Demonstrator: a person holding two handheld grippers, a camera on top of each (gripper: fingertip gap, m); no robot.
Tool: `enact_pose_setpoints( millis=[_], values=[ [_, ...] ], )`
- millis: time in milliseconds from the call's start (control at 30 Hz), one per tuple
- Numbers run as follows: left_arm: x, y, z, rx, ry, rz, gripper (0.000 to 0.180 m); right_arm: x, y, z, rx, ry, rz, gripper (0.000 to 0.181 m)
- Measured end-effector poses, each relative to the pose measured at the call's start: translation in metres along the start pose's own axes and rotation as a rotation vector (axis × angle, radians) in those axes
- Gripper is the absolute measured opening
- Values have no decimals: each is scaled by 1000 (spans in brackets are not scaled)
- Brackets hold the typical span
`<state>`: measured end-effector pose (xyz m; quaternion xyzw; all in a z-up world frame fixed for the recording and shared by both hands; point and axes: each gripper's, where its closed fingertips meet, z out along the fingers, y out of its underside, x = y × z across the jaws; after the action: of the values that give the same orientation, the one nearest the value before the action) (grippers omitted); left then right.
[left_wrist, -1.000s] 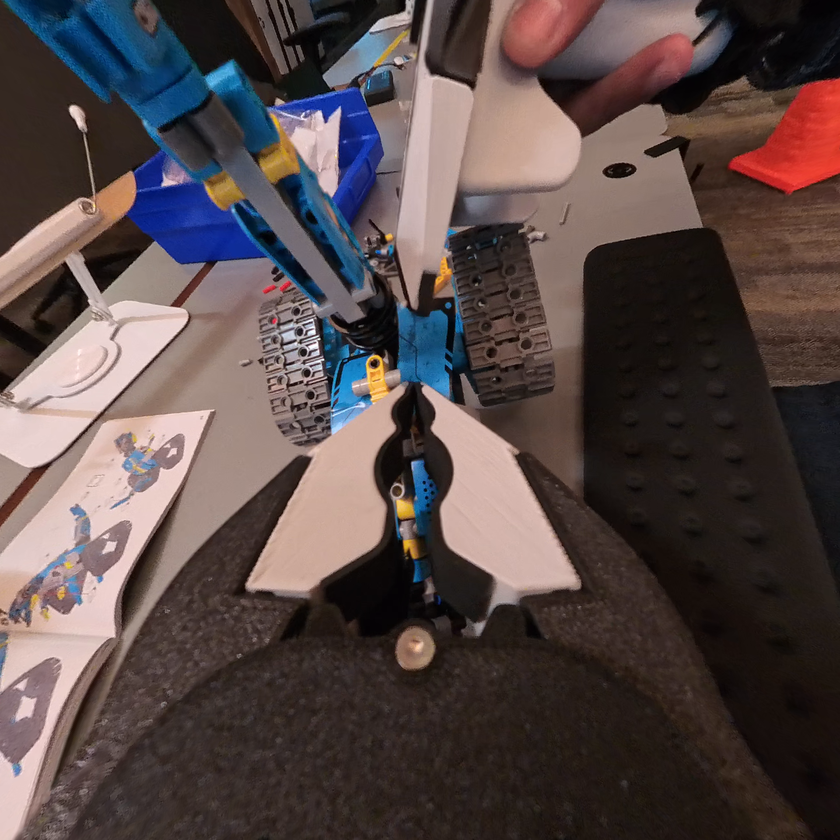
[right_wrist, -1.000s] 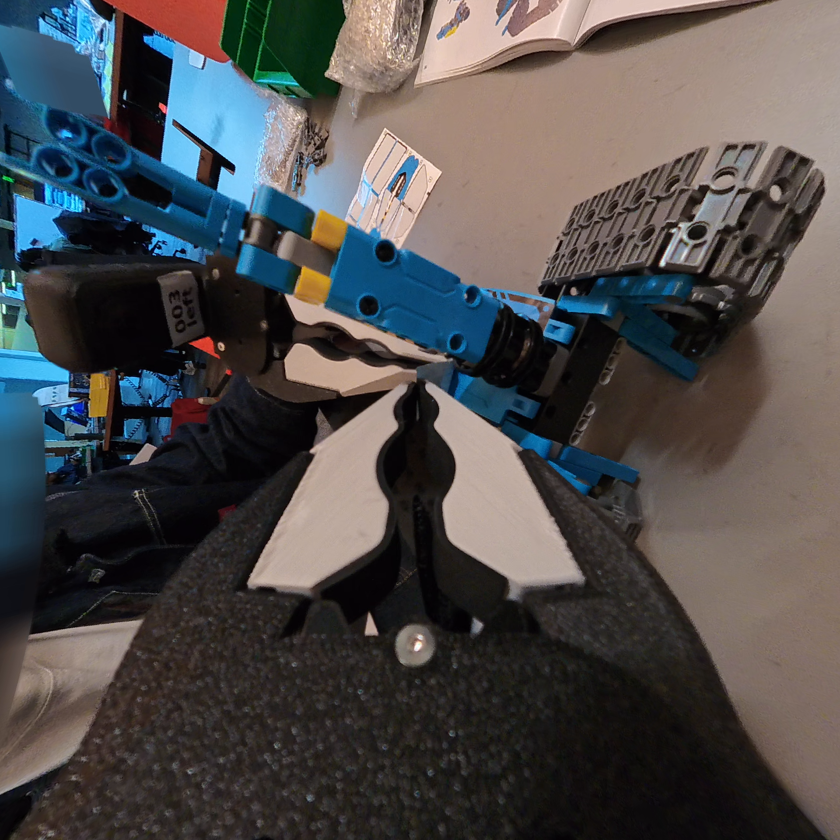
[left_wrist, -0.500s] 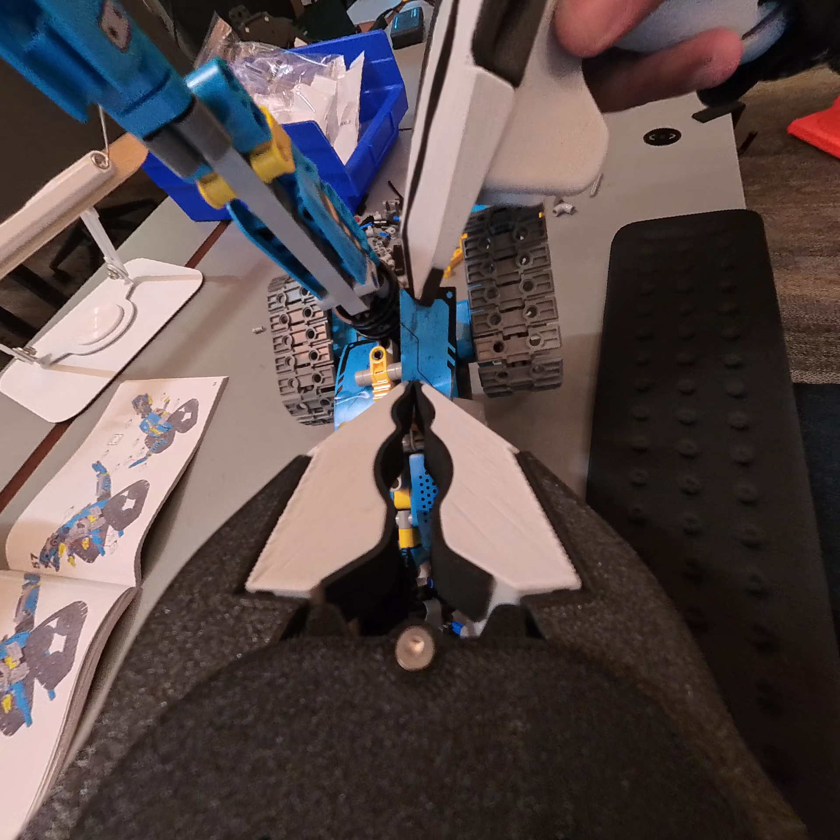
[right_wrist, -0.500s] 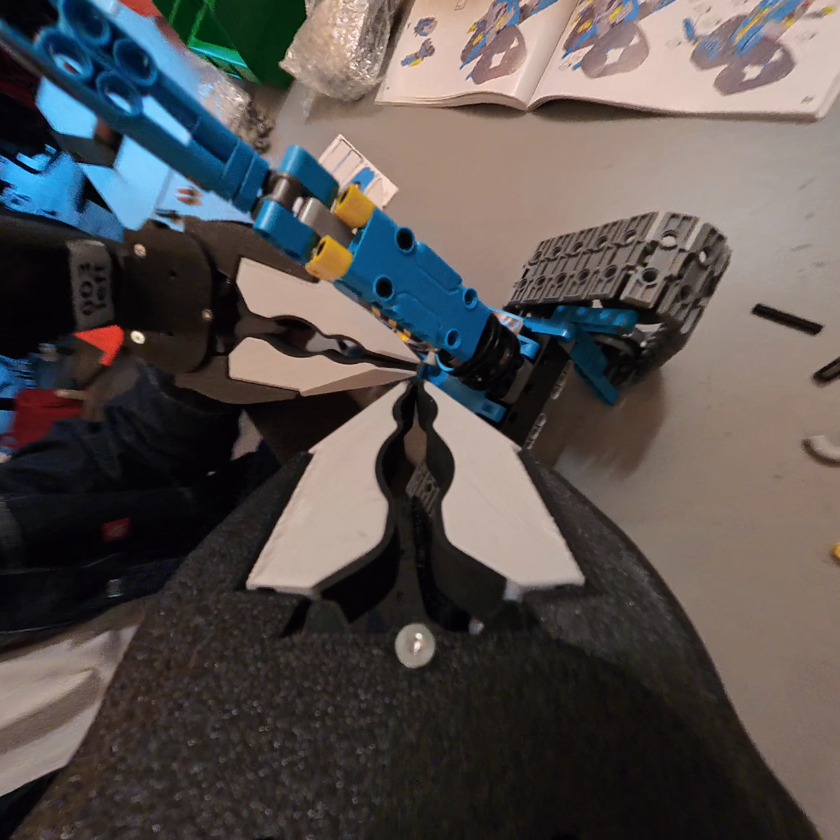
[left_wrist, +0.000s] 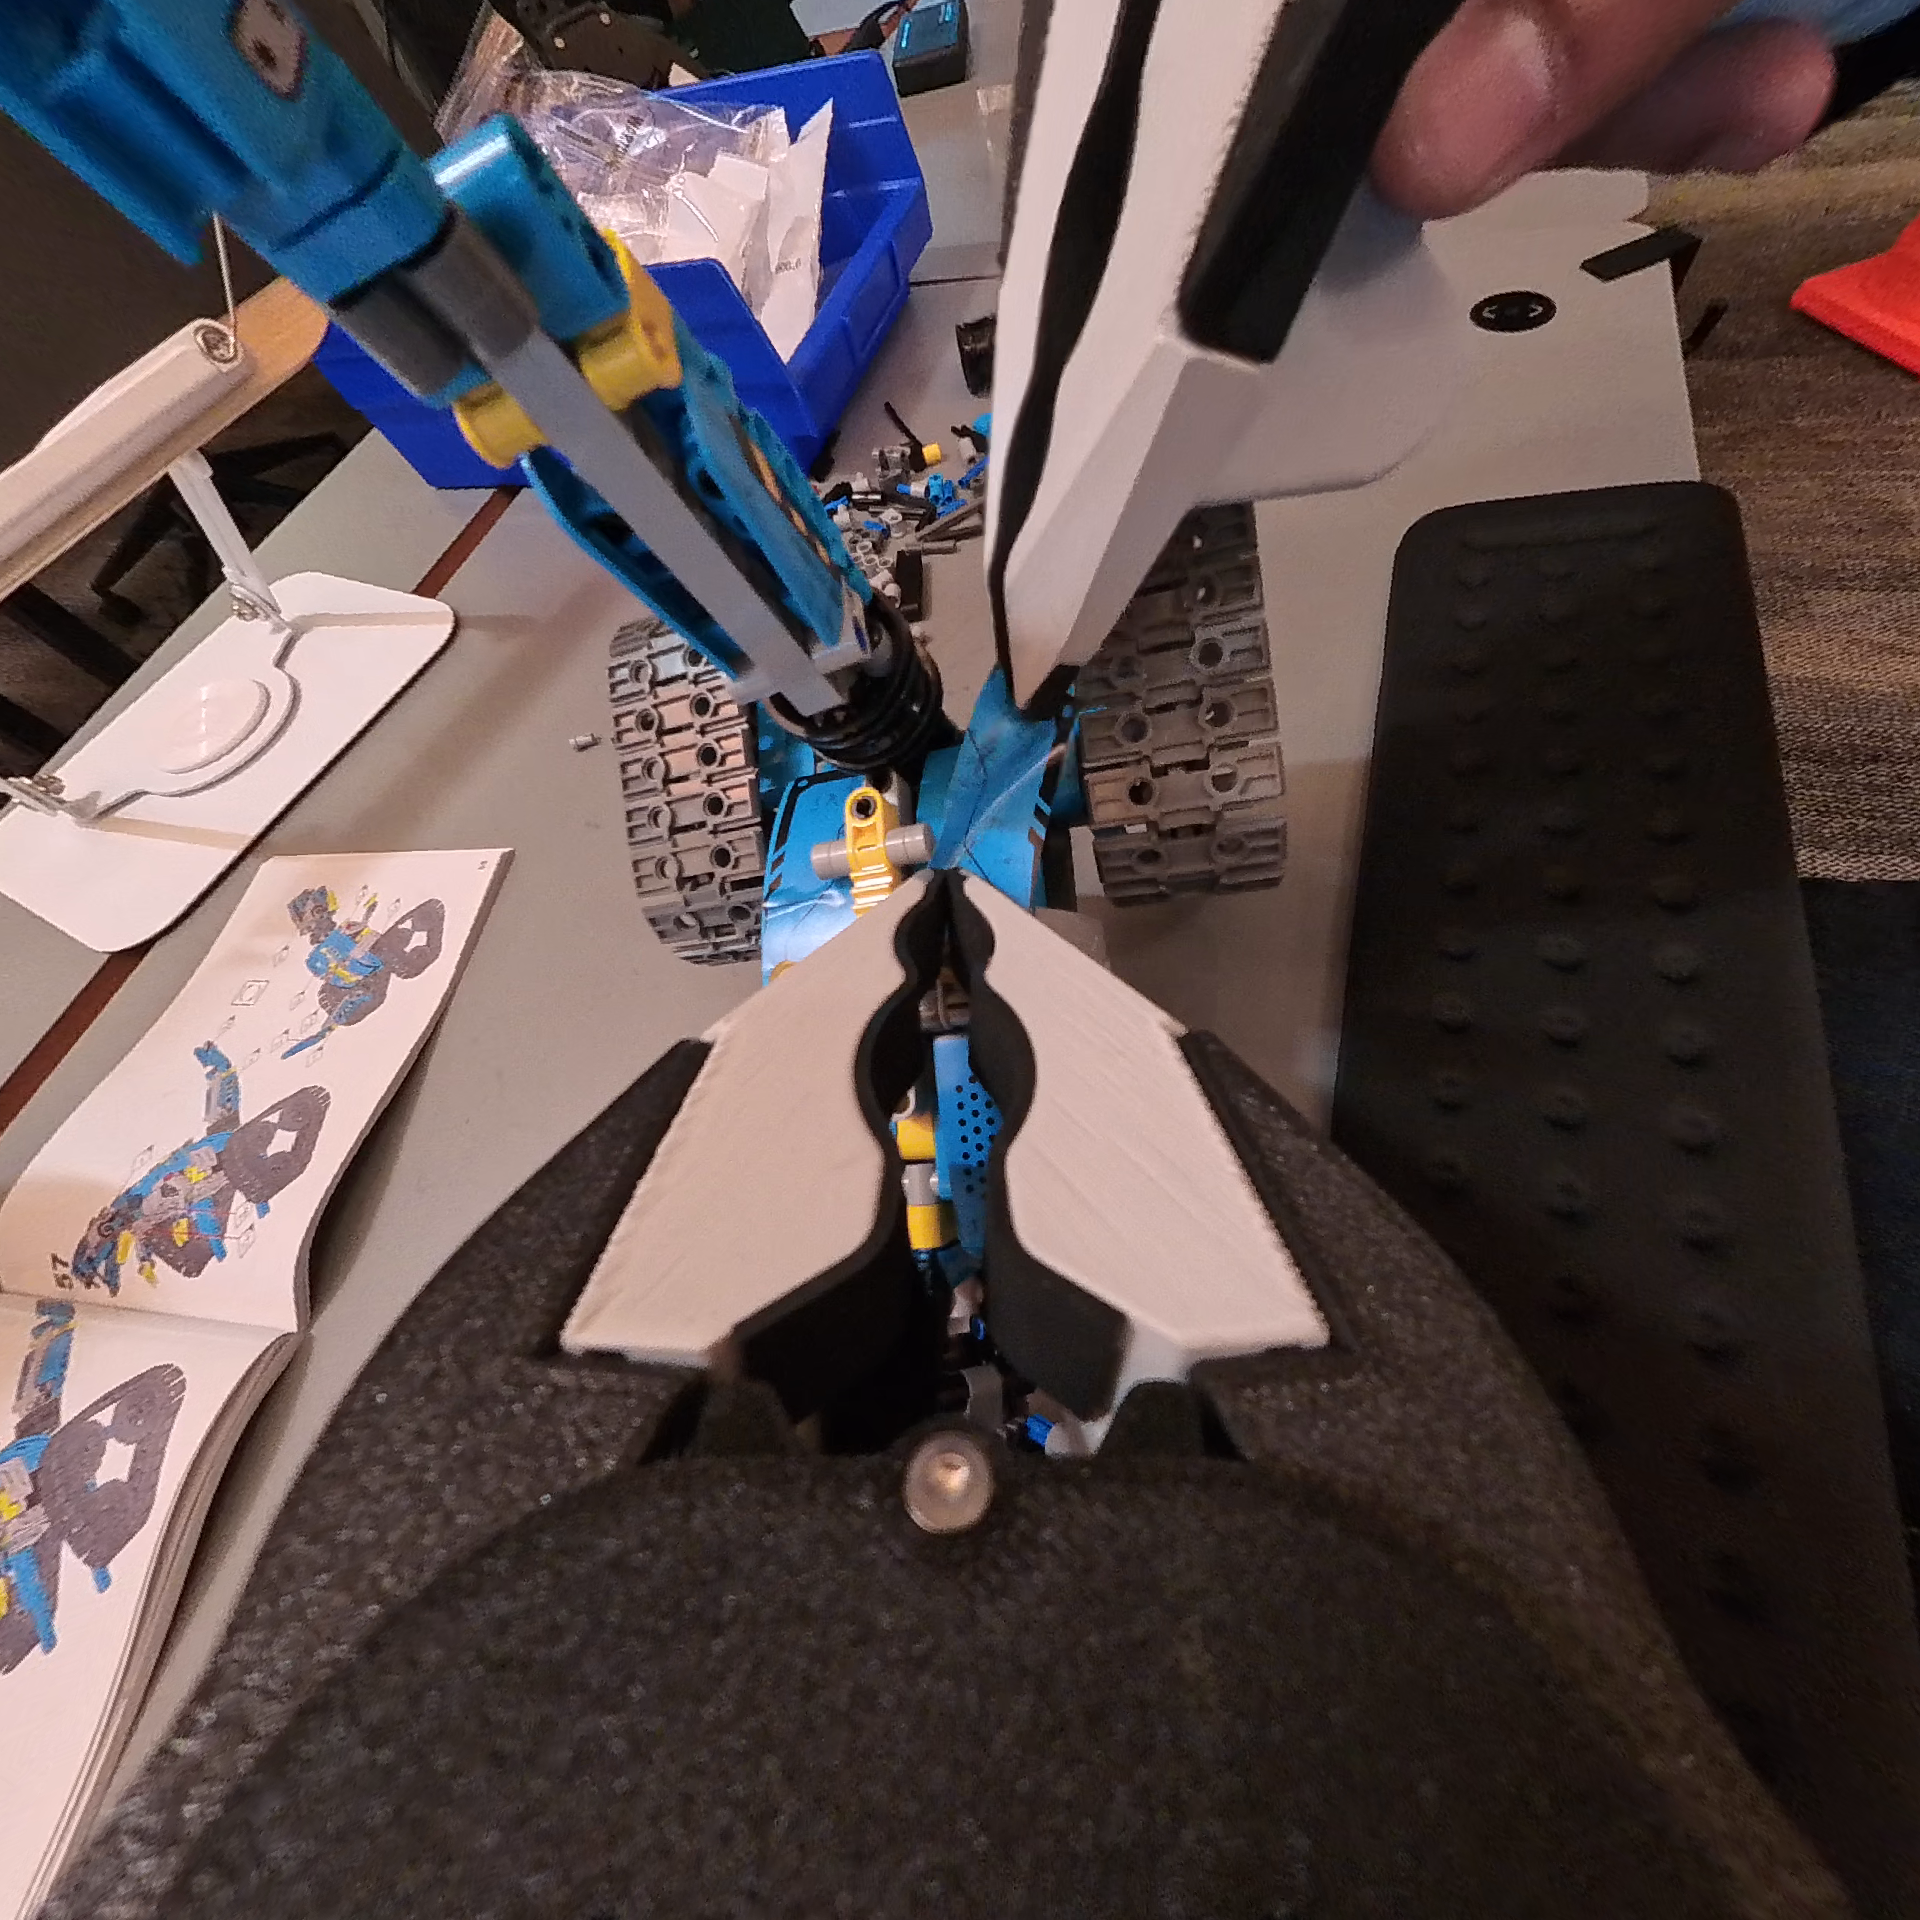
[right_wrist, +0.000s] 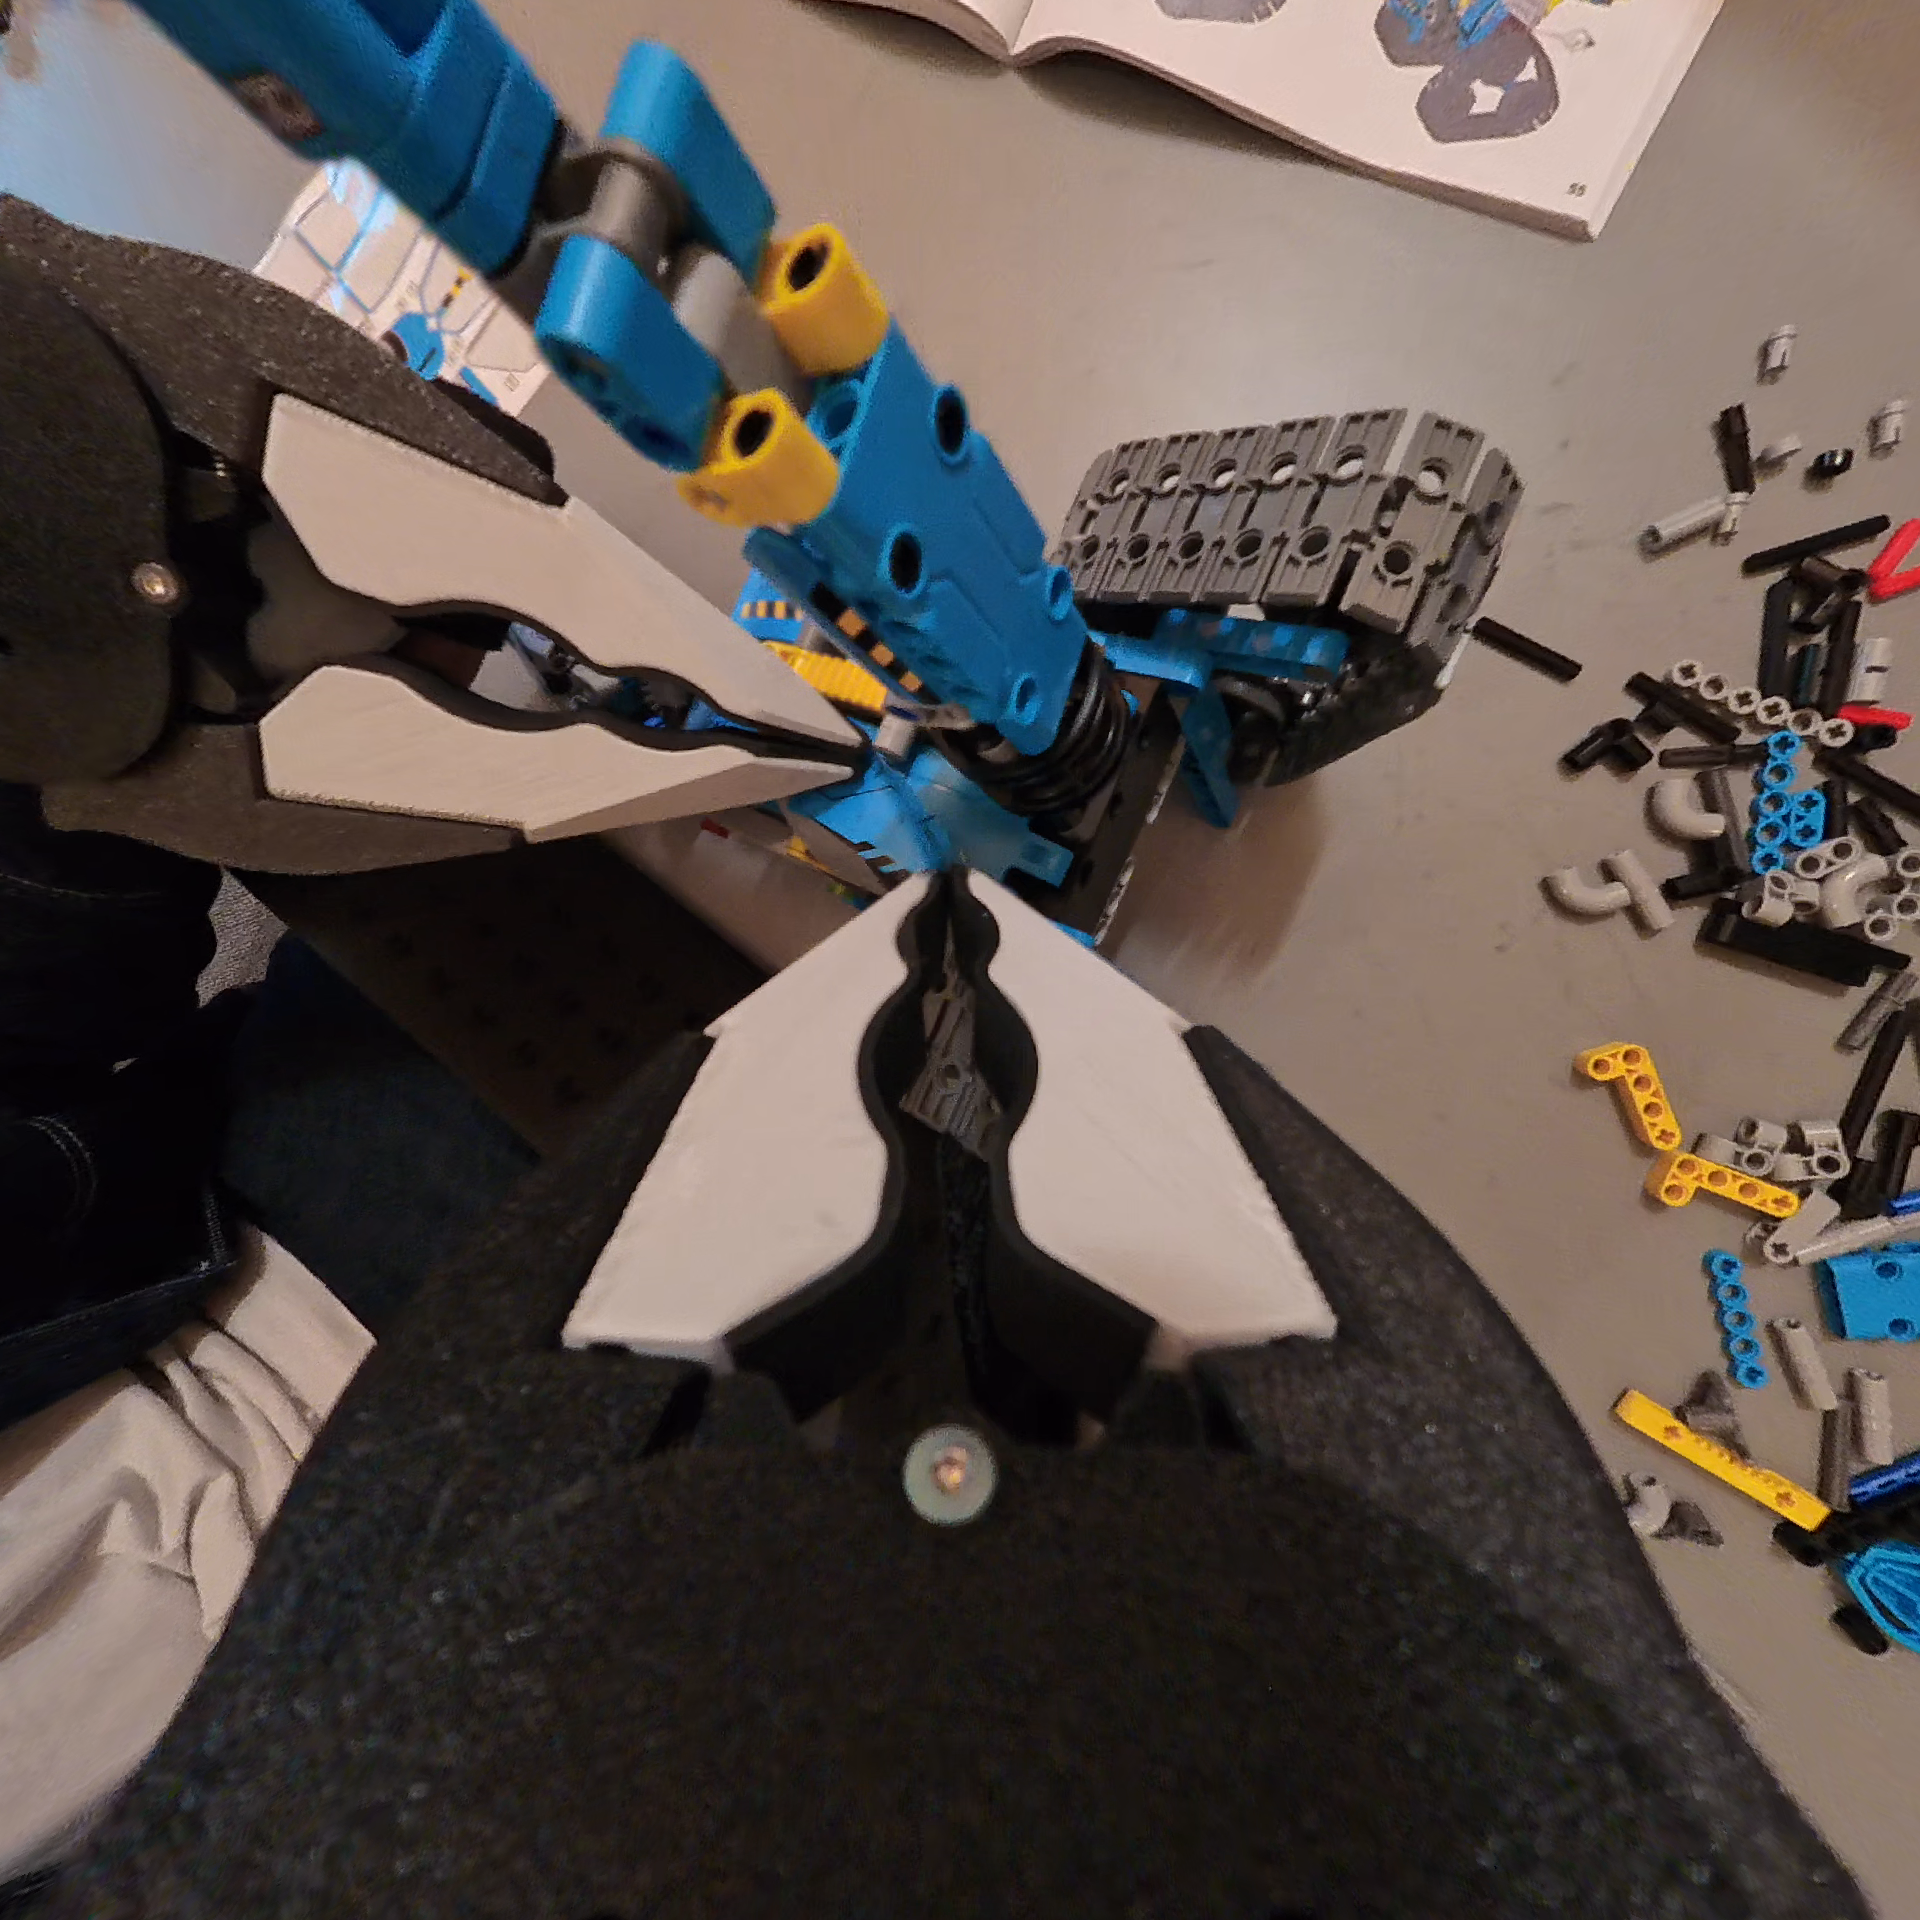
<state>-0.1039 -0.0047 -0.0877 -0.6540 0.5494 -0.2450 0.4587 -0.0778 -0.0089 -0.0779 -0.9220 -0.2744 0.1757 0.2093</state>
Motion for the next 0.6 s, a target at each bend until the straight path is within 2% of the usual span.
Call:
enact_pose_setpoints(
  millis=[367,600],
  values=[
    [-1,0,0,2,7,-20,0,10,1,9,-46,51,2,0],
    [-1,0,-1,6,52,-129,0,8,1,8,-44,2,47,0]
  ],
)
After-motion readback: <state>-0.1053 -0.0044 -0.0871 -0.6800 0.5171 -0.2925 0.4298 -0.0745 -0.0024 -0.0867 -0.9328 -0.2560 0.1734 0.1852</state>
